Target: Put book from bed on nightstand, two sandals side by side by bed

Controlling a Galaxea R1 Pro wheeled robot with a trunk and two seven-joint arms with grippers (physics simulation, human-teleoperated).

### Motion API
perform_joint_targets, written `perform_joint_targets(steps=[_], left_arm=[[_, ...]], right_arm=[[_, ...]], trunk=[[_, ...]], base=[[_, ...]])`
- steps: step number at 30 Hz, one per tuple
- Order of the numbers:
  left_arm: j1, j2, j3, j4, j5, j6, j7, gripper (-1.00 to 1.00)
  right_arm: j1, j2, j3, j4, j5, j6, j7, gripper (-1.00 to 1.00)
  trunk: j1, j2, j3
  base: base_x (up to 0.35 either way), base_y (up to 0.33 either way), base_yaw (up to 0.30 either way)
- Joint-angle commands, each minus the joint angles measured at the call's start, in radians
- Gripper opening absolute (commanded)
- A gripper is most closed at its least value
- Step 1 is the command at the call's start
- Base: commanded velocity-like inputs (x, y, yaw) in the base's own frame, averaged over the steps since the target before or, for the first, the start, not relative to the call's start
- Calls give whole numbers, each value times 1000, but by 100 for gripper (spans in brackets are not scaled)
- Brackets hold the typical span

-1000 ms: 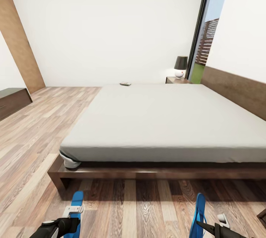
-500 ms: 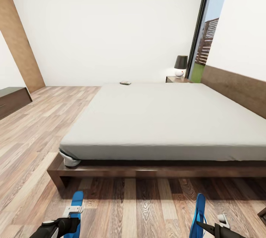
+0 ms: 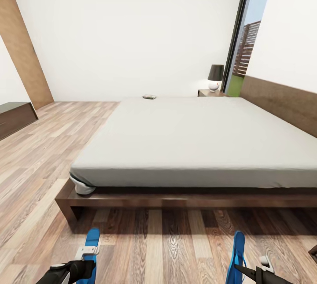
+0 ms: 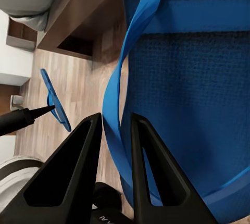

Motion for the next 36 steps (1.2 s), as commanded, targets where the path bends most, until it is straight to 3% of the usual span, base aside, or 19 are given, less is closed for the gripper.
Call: perform_joint_targets(steps=[1, 19, 36], left_arm=[[0, -1, 9, -2, -8, 6, -7, -100], [0, -2, 7, -1, -8, 6, -8, -100], [1, -2, 7, 0, -8, 5, -8, -100]], right_arm=[[-1, -1, -1, 0, -6, 12, 4, -100], [-1, 0, -1, 2, -6, 12, 3, -100], [-1, 0, -1, 3, -6, 12, 0, -100]], trunk=[[4, -8, -4], [72, -133, -61], [80, -137, -126]], base=[[0, 0, 0], [0, 0, 0], [0, 0, 0]])
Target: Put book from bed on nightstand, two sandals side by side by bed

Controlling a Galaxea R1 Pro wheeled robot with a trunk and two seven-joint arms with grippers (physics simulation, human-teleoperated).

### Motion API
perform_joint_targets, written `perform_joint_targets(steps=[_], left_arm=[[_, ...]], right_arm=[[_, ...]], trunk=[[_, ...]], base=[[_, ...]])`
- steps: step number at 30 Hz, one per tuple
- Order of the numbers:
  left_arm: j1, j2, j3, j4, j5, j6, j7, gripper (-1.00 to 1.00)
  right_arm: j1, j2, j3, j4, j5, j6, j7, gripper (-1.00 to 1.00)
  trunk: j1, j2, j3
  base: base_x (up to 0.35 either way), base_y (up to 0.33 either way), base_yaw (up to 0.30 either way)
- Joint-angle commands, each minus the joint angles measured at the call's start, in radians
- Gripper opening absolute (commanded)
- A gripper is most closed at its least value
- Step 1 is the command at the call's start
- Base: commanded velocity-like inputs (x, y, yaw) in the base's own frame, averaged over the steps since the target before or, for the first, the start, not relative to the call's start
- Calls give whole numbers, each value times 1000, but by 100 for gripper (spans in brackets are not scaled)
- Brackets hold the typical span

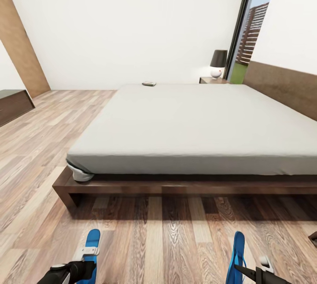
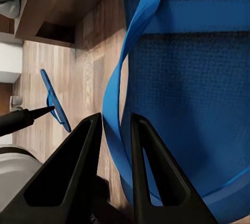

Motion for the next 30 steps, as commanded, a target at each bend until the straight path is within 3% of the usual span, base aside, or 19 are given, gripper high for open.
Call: perform_joint_targets(steps=[1, 30], left_arm=[[0, -1, 9, -2, -8, 6, -8, -100], [0, -1, 9, -3, -10, 5, -8, -100]], right_arm=[[0, 0, -1, 0, -6, 12, 4, -100], [0, 0, 0, 0, -6, 11, 3, -100]], trunk=[[0, -1, -5], [13, -7, -117]], base=[[0, 0, 0], [0, 0, 0]])
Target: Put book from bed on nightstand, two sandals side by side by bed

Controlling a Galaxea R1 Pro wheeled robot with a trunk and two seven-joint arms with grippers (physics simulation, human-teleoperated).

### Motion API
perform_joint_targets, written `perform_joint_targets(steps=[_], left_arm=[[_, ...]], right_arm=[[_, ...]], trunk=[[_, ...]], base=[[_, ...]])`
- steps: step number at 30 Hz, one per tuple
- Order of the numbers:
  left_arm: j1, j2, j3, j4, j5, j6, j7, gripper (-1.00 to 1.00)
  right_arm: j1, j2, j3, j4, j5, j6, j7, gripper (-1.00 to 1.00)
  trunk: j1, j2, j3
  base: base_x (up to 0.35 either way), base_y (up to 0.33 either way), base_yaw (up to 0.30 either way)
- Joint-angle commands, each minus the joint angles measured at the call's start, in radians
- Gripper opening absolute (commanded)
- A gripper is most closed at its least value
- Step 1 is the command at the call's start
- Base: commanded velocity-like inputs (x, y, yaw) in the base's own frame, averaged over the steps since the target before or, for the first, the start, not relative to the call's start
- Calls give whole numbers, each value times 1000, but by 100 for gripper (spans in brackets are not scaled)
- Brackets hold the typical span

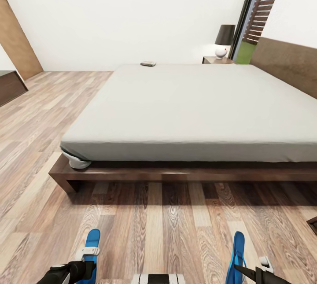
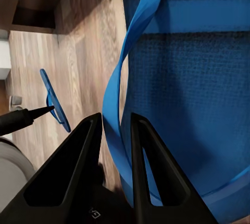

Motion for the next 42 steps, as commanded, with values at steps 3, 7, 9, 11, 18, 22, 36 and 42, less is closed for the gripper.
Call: perform_joint_targets(steps=[3, 7, 9, 11, 18, 22, 36, 42], left_arm=[[0, -1, 8, -2, -8, 6, -7, -100], [0, 0, 7, -4, -7, 6, -7, -100], [0, 0, 7, -9, -6, 8, -7, -100], [-1, 1, 7, -33, -6, 14, -8, -100], [-4, 2, 7, -220, -5, 236, -11, -100], [-21, 2, 7, -282, -7, 307, -11, -100], [-69, 0, 5, -295, -9, 298, 9, -100], [-69, -18, 3, -292, -10, 293, 12, -100]], right_arm=[[0, -1, -1, 0, -6, 12, 5, -100], [0, 1, 0, 0, -6, 12, 5, -100], [0, 1, 0, 0, -6, 12, 5, -100], [0, 1, 0, 0, -6, 13, 5, -100], [0, 1, 0, 0, -6, 13, 6, -100], [0, 1, 0, 0, -6, 13, 7, -100], [0, -1, -4, -6, -11, 21, 13, -100], [-2, -7, -11, -261, -15, 242, 15, -100]], trunk=[[1, -1, -12], [3, -2, -28], [4, -2, -36], [5, -3, -43], [8, -5, -70], [8, -5, -74], [8, -5, -74], [8, -5, -74]], base=[[0, 0, 0], [0, 0, 0], [0, 0, 0], [0, 0, 0], [0, 0, 0], [0, 0, 0], [0, 0, 0], [0, 0, 0]])
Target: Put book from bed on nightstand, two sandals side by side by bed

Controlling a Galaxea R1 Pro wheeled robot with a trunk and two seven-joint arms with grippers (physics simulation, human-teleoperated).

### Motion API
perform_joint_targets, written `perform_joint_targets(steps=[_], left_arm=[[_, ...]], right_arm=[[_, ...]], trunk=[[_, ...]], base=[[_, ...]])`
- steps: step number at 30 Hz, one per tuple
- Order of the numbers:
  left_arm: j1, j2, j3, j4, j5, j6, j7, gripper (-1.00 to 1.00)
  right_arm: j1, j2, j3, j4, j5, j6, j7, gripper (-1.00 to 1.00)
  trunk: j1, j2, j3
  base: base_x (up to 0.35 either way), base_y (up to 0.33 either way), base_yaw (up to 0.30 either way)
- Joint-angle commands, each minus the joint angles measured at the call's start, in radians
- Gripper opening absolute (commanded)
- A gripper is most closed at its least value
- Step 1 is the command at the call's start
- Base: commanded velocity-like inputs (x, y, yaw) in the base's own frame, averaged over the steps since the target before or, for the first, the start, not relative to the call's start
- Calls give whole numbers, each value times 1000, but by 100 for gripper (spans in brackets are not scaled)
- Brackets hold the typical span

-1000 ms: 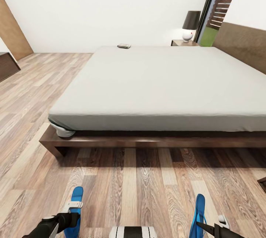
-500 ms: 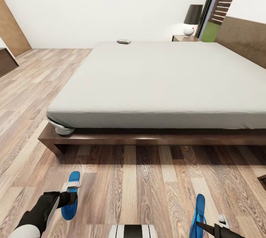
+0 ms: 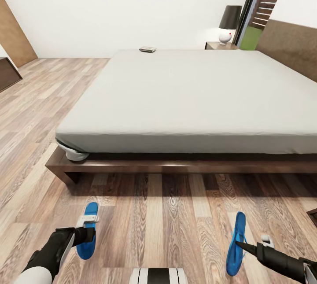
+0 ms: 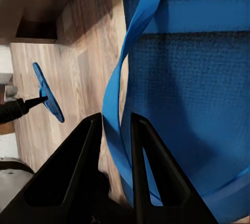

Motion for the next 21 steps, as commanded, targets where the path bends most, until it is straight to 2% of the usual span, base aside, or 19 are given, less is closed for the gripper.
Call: perform_joint_targets(steps=[1, 2, 4, 5, 10, 12, 15, 18, 21], left_arm=[[0, -5, 6, -2, -12, 3, -9, -100], [0, -8, 5, -2, -12, 3, -9, -100], [0, -10, 4, -2, -12, 3, -9, -100], [0, -11, 4, -2, -12, 3, -9, -100], [0, -11, 6, 0, -12, 3, -10, -100], [0, -11, 6, 0, -12, 3, -11, -100], [0, -13, 5, 0, -12, 3, -12, -100], [0, -17, 4, 0, -12, 3, -12, -100], [0, -19, 4, 0, -12, 2, -11, -100]], right_arm=[[1, -1, 2, -63, 1, 83, 4, -100], [1, -1, 1, -145, 0, 169, 5, -100], [1, 0, 0, -227, -3, 242, 5, -100], [1, 0, -1, -242, -4, 255, 5, -100], [1, 0, -4, -265, -24, 279, 18, -100], [1, -1, -5, -266, -50, 281, 96, -100], [0, -1, -5, -270, -63, 283, 213, -100], [-1, -1, -5, -273, -67, 294, 252, -100], [-1, -1, -5, -273, -70, 341, 264, -100]], trunk=[[0, 0, -1], [0, 0, -1], [0, 0, -1], [0, 0, -1], [0, 0, -1], [0, 0, -1], [0, 0, -1], [0, 0, -1], [0, 0, -1]], base=[[0, 0, 0], [0, 0, 0], [0, 0, 0], [0, 0, 0], [0, 0, 0], [0, 0, 0], [0, 0, 0], [0, 0, 0], [0, 0, 0]])
